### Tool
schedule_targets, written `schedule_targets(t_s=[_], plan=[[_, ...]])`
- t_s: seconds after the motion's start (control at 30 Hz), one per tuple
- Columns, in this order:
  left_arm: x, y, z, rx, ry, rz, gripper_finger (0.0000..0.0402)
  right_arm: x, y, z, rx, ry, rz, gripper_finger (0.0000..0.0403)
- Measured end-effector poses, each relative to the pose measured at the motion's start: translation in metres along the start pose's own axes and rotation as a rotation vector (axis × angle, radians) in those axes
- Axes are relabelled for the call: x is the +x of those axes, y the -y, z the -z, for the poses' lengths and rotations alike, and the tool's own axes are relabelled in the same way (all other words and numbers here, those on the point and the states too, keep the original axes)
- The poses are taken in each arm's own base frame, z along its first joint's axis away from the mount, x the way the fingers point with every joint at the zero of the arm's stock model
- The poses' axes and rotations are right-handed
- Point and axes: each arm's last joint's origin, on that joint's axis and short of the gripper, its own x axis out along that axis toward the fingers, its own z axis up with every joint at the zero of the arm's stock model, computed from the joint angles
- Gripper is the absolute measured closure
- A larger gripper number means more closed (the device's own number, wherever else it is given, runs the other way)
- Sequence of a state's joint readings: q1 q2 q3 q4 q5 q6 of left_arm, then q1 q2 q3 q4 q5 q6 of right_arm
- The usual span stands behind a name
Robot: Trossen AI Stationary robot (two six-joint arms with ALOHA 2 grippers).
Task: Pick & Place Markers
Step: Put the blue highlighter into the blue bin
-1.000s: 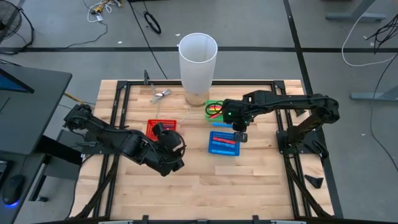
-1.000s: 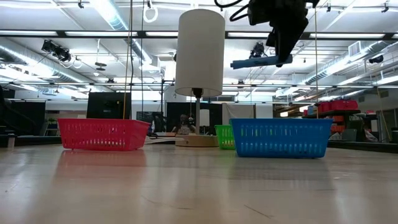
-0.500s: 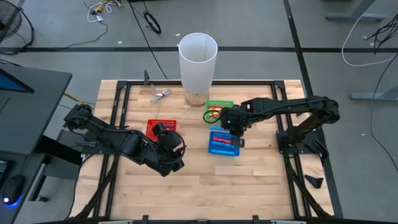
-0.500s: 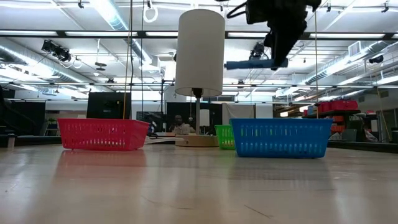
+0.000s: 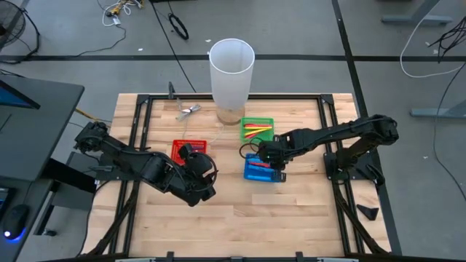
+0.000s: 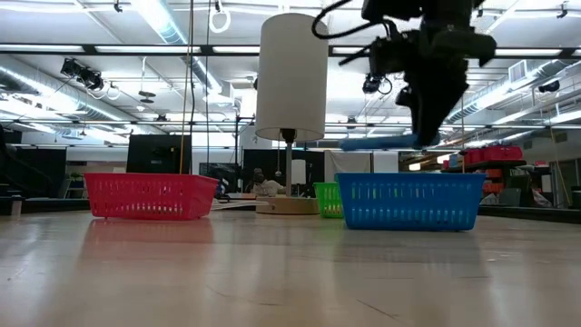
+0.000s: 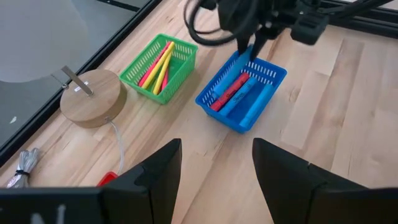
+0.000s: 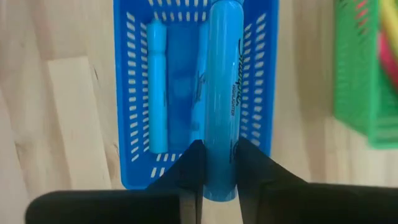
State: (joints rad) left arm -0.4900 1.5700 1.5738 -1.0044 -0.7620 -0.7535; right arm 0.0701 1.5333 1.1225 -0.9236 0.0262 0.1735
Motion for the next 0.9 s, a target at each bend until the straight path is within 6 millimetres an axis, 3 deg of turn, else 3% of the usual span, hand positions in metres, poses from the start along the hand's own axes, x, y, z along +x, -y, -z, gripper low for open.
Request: schedule_targets(t_s=[0.27, 0.63, 0.9], plan=[[0.000, 0.000, 0.000, 0.002, -0.001, -0.001, 0.0197, 0.025, -0.009, 0.014, 0.021, 0.011, -0.012, 0.0349], [0.000, 0.000, 0.001, 0.009, -0.005, -0.001, 0.0197, 0.036, -0.015, 0.016, 0.029, 0.009, -0.016, 0.0348], [0.000, 0.000, 0.002, 0.017, -0.040, 0.027, 0.0197, 0.037, -0.015, 0.016, 0.026, 0.006, -0.016, 0.0296]])
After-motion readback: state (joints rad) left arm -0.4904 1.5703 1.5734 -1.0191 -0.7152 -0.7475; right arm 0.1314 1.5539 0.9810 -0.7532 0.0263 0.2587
